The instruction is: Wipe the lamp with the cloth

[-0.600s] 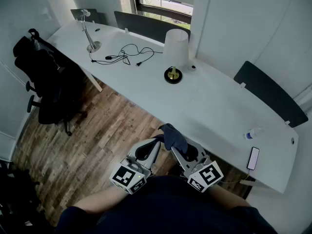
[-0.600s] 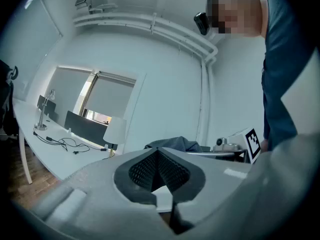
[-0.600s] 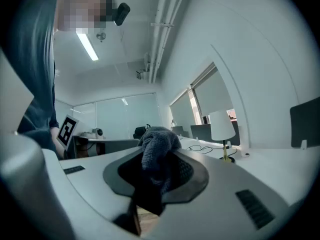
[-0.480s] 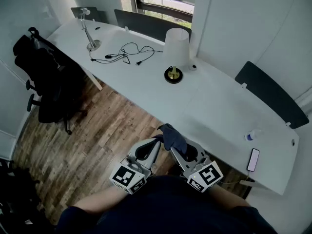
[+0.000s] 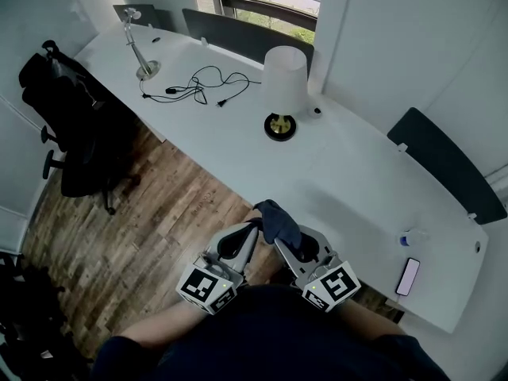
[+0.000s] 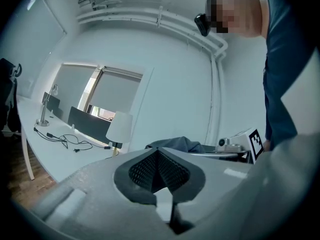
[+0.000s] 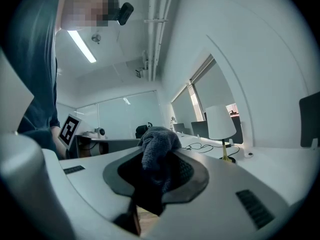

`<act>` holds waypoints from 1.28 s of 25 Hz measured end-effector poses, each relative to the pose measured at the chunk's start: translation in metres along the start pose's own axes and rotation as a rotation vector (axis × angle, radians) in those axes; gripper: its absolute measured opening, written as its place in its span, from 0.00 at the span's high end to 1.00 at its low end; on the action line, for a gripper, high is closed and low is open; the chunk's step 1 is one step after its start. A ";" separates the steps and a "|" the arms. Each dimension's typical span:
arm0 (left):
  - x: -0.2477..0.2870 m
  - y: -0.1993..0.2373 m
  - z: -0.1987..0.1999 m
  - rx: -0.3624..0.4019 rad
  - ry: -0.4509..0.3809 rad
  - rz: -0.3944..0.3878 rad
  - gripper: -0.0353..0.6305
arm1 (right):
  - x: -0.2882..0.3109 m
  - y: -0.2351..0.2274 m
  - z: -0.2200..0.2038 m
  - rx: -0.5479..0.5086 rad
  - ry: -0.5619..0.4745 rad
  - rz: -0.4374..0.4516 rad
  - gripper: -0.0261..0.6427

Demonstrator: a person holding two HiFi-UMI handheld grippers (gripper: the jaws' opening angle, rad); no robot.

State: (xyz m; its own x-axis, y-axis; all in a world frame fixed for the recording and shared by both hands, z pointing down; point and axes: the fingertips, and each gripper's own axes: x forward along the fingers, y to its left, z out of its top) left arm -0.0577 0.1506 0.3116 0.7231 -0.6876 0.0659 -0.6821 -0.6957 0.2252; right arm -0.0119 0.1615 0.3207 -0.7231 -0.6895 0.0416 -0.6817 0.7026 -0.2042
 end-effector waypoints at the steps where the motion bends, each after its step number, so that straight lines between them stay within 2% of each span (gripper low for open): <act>1: 0.007 0.003 -0.001 -0.001 0.003 0.006 0.95 | 0.002 -0.007 0.000 0.002 0.002 0.003 0.81; 13: 0.105 0.034 -0.021 -0.026 0.043 0.103 0.95 | 0.034 -0.112 -0.018 -0.003 0.062 0.086 0.81; 17: 0.120 0.049 -0.026 -0.043 0.044 0.128 0.95 | 0.044 -0.136 -0.025 0.003 0.082 0.075 0.81; 23: 0.143 0.079 -0.013 -0.038 -0.029 0.083 0.95 | 0.065 -0.150 -0.038 0.008 0.087 0.027 0.81; 26: 0.156 0.102 -0.022 -0.035 -0.006 0.061 0.95 | 0.080 -0.158 -0.046 0.005 0.082 -0.006 0.81; 29: 0.171 0.127 -0.033 0.004 0.040 0.038 0.95 | 0.096 -0.171 -0.054 0.008 0.098 -0.048 0.81; 32: 0.189 0.149 -0.036 0.040 0.043 0.016 0.95 | 0.112 -0.188 -0.062 0.001 0.111 -0.087 0.81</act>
State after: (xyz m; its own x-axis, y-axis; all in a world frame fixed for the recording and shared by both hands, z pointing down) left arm -0.0193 -0.0757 0.3924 0.7157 -0.6894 0.1113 -0.6966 -0.6934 0.1844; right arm 0.0289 -0.0369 0.4240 -0.6692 -0.7240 0.1672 -0.7423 0.6409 -0.1957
